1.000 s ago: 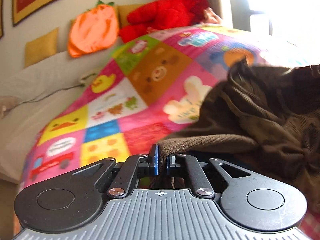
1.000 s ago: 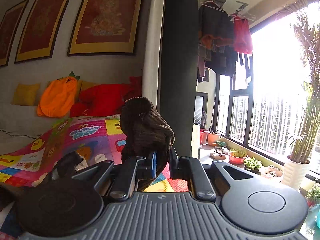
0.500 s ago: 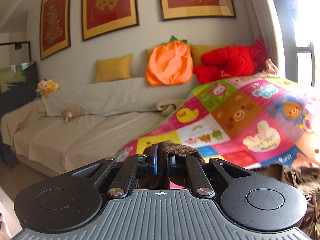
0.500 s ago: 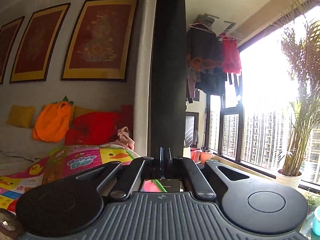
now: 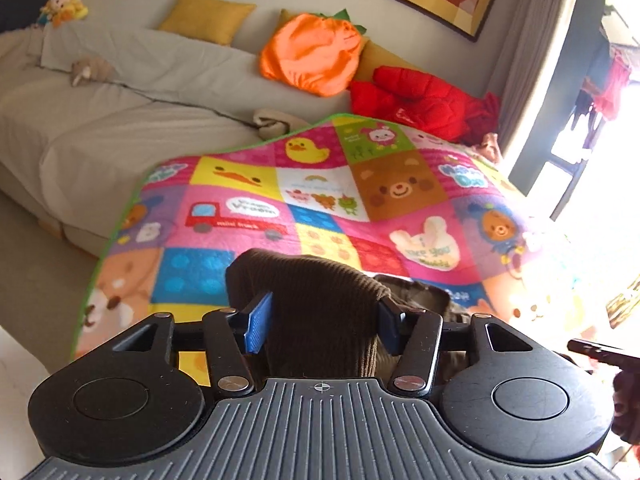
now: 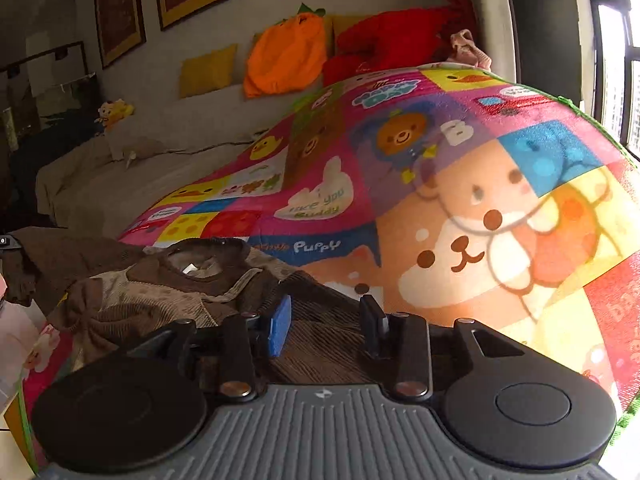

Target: Fold clothes

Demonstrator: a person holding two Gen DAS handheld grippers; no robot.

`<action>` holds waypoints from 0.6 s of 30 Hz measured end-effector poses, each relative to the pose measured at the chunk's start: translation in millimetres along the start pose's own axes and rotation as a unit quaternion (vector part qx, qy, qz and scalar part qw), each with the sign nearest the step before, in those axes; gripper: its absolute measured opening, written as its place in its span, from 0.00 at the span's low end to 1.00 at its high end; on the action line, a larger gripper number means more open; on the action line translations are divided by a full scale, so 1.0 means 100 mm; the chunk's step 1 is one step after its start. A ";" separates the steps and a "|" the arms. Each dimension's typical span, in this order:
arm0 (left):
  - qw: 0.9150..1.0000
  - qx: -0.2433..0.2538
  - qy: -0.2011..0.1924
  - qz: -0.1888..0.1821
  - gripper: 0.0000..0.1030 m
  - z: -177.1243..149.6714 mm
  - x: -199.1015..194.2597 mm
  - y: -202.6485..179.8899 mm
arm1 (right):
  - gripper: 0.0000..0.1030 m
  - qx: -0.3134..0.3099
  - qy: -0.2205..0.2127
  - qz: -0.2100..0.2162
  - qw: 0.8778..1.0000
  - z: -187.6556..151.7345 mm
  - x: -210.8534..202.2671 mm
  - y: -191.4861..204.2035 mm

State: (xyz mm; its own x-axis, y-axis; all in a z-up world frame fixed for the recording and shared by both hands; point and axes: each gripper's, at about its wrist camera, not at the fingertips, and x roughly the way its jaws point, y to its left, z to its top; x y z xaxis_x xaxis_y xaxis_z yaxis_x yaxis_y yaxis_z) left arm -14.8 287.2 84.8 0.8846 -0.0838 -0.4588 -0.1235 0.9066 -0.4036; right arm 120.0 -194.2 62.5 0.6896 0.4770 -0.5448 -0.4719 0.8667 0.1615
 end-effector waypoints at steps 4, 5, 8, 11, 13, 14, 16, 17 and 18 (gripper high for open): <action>0.997 0.015 -0.073 0.010 0.75 0.06 -0.16 -0.13 | 0.43 -0.003 0.011 -0.007 1.000 0.01 0.11 0.03; 0.995 0.021 -0.097 0.020 0.78 0.09 -0.21 -0.17 | 0.43 0.000 0.013 -0.009 1.000 0.02 0.13 0.02; 0.993 0.048 -0.107 0.024 0.89 0.20 -0.18 -0.26 | 0.43 0.006 0.016 -0.008 1.000 0.05 0.19 0.00; 0.997 0.050 -0.052 -0.019 0.92 0.21 0.09 -0.33 | 0.43 0.016 0.020 0.005 1.000 0.08 0.30 0.02; 0.998 0.048 -0.010 -0.034 0.92 0.14 0.32 -0.36 | 0.43 0.026 0.027 0.021 0.999 0.09 0.40 0.06; 0.998 0.047 0.011 -0.041 0.92 0.11 0.44 -0.37 | 0.43 0.028 0.031 0.027 0.999 0.10 0.45 0.08; 0.996 0.002 0.061 -0.068 0.92 -0.01 0.60 -0.24 | 0.43 0.021 0.039 0.029 0.999 0.09 0.51 0.14; 0.992 -0.036 0.086 -0.091 0.92 -0.10 0.64 -0.13 | 0.43 0.023 0.045 0.033 0.998 0.07 0.51 0.15; 0.986 -0.068 0.103 -0.111 0.92 -0.18 0.68 -0.04 | 0.44 0.030 0.051 0.040 0.997 0.04 0.47 0.12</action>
State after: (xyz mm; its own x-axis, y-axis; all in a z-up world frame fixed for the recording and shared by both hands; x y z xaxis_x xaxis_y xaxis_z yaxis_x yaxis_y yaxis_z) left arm 37.5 270.6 41.4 0.7880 -0.3685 -0.4932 -0.0092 0.7940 -0.6079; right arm 149.2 -160.1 42.1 0.5906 0.5300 -0.6085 -0.4868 0.8354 0.2551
